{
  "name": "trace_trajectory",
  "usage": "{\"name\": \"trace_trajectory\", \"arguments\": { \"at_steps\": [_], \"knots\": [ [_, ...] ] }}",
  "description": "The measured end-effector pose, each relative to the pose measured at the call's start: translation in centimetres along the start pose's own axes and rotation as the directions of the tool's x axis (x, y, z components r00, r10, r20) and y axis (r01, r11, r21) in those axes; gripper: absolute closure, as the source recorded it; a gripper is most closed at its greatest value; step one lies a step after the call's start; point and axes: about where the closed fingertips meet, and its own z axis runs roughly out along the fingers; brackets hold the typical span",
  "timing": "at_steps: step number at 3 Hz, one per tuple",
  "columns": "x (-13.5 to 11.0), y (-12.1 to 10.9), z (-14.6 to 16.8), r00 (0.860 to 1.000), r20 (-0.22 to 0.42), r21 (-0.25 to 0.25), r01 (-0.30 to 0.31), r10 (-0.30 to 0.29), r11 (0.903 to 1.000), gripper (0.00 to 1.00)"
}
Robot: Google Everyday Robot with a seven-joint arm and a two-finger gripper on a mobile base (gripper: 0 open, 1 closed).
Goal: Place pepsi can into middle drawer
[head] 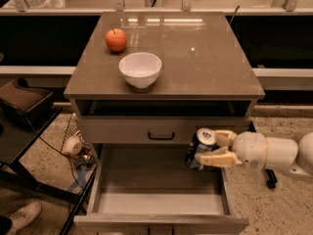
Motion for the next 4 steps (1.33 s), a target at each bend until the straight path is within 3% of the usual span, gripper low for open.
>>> {"name": "trace_trajectory", "arguments": {
  "at_steps": [1, 2, 3, 4],
  "knots": [
    [5.4, 0.5, 2.5, 0.998, -0.019, -0.049, 0.065, -0.066, 0.9967, 1.00],
    [8.6, -0.1, 4.8, 0.995, -0.058, 0.019, 0.086, -0.085, 0.9961, 1.00],
    [8.4, -1.2, 4.9, 0.995, -0.058, 0.063, 0.088, -0.084, 0.9941, 1.00],
    [8.5, -1.2, 4.9, 0.995, -0.058, 0.062, 0.088, -0.084, 0.9942, 1.00]
  ]
}}
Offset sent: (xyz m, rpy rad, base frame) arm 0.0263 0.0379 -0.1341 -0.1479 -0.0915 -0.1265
